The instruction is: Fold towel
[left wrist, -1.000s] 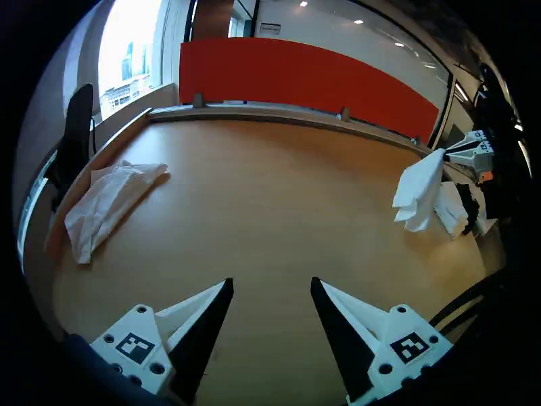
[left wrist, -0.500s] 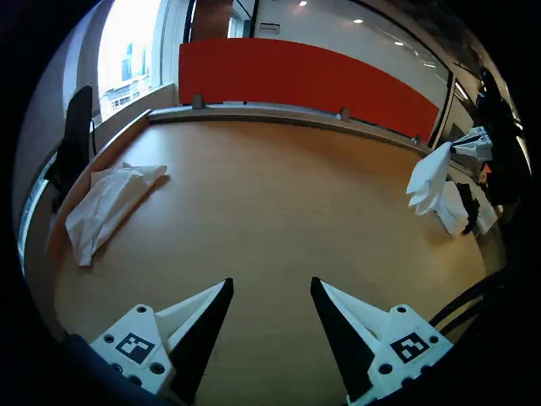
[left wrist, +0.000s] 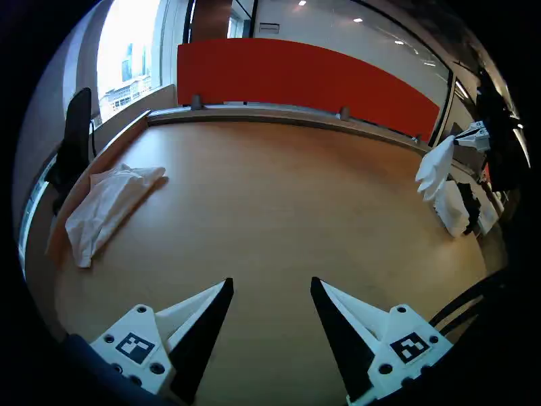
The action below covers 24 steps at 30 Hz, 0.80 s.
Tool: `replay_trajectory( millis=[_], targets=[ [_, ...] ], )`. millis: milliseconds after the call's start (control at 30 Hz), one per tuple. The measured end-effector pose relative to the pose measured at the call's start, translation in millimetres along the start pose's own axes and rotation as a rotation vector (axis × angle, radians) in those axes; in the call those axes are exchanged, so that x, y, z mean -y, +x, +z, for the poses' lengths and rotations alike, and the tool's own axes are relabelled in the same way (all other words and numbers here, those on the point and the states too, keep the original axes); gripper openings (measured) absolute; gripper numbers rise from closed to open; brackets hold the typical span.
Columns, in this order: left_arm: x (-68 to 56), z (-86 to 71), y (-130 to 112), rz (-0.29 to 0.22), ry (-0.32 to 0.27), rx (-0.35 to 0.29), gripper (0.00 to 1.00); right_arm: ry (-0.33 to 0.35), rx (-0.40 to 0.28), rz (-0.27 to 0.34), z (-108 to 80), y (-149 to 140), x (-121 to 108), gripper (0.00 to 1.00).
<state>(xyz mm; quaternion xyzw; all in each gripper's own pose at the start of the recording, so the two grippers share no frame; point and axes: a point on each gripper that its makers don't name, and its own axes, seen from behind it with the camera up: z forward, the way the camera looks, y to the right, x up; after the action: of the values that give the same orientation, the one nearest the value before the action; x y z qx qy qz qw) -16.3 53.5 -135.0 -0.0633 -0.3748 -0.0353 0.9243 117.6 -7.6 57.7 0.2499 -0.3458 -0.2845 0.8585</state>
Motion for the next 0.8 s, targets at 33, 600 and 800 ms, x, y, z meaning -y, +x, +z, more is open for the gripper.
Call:
replay_trajectory(
  millis=[33,600,800],
  targets=[
    [-0.4,0.1,0.4,0.001,0.0,0.0,0.84,-0.004,0.005,0.001,0.0,-1.7,-5.5,0.05],
    [-6.8,3.7,8.1,0.017,0.014,0.007,0.84,-0.08,0.071,0.029,-5.5,-32.2,-89.3,0.05],
    [-11.5,5.6,8.4,0.022,0.013,0.011,0.84,-0.105,0.085,0.042,-10.1,-40.3,-111.5,0.05]
  ],
)
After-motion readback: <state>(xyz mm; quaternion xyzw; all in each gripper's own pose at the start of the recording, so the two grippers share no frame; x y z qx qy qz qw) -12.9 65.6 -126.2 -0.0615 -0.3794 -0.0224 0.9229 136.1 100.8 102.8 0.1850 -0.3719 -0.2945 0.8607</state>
